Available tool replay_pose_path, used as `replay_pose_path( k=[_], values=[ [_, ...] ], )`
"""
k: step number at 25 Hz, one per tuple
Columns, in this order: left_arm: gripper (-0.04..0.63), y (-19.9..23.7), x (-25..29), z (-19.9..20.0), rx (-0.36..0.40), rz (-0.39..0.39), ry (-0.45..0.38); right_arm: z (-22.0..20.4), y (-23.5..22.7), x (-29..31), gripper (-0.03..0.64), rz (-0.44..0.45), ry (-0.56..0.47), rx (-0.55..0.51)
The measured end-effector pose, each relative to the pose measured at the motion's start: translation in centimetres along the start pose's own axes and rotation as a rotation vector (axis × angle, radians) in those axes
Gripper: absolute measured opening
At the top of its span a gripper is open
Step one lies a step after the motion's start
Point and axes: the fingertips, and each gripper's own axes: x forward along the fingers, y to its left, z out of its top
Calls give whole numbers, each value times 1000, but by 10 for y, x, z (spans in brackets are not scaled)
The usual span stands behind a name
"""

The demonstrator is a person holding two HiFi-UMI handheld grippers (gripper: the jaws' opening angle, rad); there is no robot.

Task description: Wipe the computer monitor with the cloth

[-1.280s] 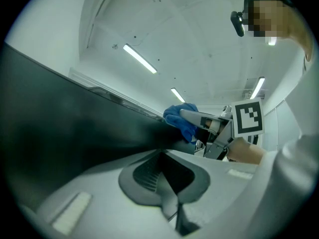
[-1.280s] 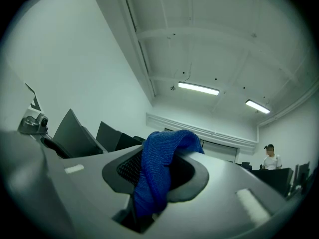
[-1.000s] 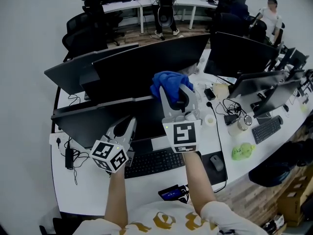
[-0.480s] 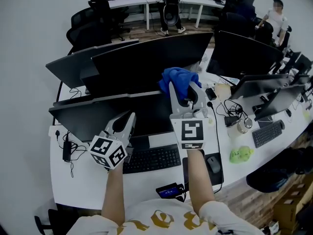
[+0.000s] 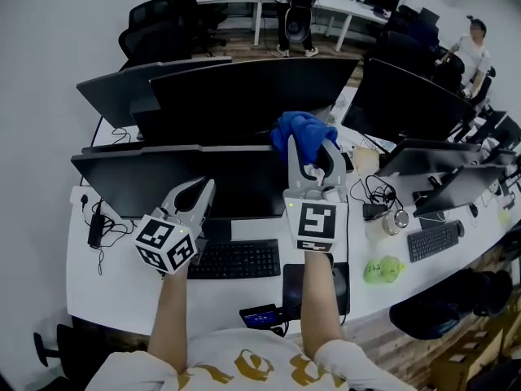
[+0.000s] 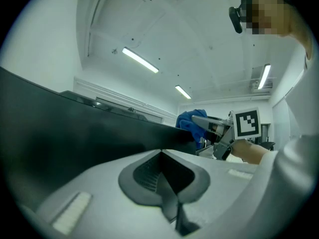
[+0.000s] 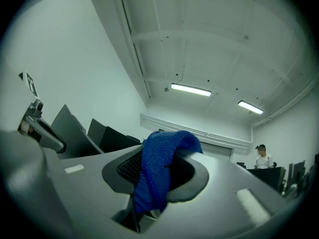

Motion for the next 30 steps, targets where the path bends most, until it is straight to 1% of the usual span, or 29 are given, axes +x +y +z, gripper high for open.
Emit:
replay_pose_path(
  k=[4, 9, 11, 13, 16, 20, 23, 28, 30],
  values=[
    [0, -3, -4, -4, 13, 34, 4, -2, -3, -7, 140, 6, -13, -16],
    [0, -12, -3, -8, 8, 54, -8, -3, -16, -14, 140, -2, -63, 18],
    [0, -14, -6, -11, 16, 57, 3, -5, -20, -17, 139, -24, -63, -11],
    [0, -13, -6, -9, 29, 58, 7, -10, -27, -19, 138, -48, -49, -19],
    [0, -16, -3, -6, 33, 48, 0, -20, -34, -23, 135, -53, -26, 15],
    [0, -22, 2, -7, 20, 27, -10, -22, -32, -27, 135, -54, -35, 50],
    [0, -21, 3, -13, 10, 20, -2, -24, -33, -27, 133, -67, -40, 74],
    [0, -21, 3, -16, 10, 9, 3, -47, -39, -26, 133, -74, 48, 87],
    [0, -20, 4, -16, 8, 6, -3, -54, -37, -25, 132, -73, 51, 104]
  ],
)
